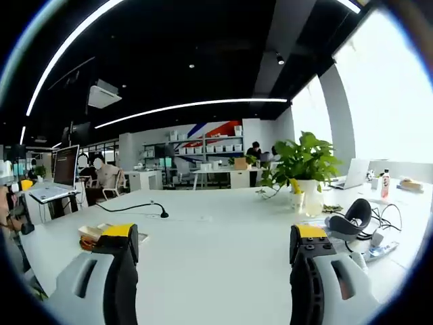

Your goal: Arrange the utensils inside the cutlery case until each visible utensil rests in its matching compartment.

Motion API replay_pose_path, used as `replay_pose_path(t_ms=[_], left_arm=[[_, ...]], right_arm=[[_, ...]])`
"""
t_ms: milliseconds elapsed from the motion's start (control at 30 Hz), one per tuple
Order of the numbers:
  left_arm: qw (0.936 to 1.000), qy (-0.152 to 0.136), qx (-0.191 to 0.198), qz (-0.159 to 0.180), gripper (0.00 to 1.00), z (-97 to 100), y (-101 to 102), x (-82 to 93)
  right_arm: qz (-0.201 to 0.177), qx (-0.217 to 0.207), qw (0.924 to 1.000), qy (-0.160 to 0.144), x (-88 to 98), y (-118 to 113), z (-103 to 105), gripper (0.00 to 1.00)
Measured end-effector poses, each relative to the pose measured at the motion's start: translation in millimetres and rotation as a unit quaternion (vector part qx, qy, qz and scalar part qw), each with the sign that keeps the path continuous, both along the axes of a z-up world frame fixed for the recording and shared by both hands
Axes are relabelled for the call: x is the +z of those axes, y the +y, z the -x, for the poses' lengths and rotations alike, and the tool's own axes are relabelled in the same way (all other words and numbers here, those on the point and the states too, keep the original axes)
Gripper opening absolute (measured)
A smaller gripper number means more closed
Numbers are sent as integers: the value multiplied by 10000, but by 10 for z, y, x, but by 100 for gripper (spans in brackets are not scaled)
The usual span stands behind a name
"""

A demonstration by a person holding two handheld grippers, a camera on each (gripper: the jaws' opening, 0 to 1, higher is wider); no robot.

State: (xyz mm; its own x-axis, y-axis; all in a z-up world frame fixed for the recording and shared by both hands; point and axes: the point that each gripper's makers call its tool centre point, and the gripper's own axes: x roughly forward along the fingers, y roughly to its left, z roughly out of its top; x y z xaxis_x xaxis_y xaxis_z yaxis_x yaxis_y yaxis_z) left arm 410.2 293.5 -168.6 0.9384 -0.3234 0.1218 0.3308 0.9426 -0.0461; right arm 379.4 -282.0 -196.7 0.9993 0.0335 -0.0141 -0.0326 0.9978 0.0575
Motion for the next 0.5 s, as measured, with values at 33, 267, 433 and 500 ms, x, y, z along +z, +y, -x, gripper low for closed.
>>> replay_pose_path(t_ms=[33,267,433,500], left_arm=[[10000,5,9,0,96,-8,2,-4],[10000,57,-31,-33,96,-23,-34,-34],[9999,72,-66,-53,96,-33,-61,-39],[9999,45,-93,-46,96,-40,-78,-26]], right_arm=[[-62,12,10000,-30,5,0,0,97],[-55,34,10000,-27,8,24,-5,97],[-88,137,9997,-202,74,77,2,97],[-75,150,9996,-225,87,83,-8,97]])
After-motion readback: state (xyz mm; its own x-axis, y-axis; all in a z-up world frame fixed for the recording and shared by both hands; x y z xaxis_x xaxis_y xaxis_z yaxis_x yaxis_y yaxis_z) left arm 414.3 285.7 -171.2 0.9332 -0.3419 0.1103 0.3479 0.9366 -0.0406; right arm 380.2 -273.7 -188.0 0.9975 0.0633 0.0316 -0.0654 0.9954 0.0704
